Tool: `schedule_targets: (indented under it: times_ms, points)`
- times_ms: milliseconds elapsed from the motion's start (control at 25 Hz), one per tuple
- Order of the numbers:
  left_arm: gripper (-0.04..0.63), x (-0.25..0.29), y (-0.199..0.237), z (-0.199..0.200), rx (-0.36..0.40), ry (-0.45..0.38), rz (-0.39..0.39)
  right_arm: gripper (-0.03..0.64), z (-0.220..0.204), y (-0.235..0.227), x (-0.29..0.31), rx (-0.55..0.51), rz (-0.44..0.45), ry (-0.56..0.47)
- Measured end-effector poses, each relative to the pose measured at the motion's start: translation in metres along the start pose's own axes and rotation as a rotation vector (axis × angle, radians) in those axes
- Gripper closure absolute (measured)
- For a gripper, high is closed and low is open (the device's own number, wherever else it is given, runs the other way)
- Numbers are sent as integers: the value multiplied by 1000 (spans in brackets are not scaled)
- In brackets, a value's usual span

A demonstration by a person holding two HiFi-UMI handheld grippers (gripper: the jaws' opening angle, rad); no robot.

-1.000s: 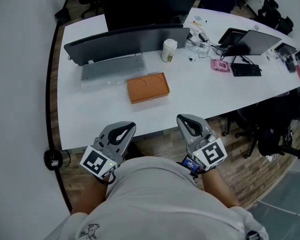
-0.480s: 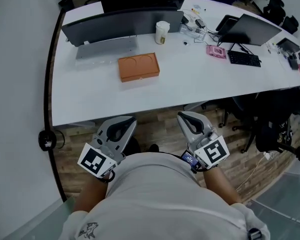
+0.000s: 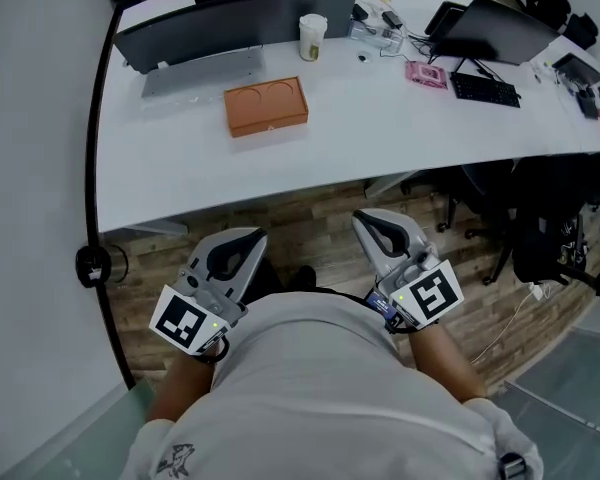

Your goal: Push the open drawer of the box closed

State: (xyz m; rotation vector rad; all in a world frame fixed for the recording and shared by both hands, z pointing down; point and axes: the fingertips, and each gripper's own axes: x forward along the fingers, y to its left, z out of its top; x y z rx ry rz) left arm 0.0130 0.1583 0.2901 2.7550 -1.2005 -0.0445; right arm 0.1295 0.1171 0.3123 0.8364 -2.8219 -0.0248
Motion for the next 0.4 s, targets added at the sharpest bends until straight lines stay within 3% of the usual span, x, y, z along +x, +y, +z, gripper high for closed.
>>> schedule_targets:
  times_ms: [400]
  points:
    - [597,19,-29,-9,-12,2,-39,615,-7,-6,-26,10,-18,7]
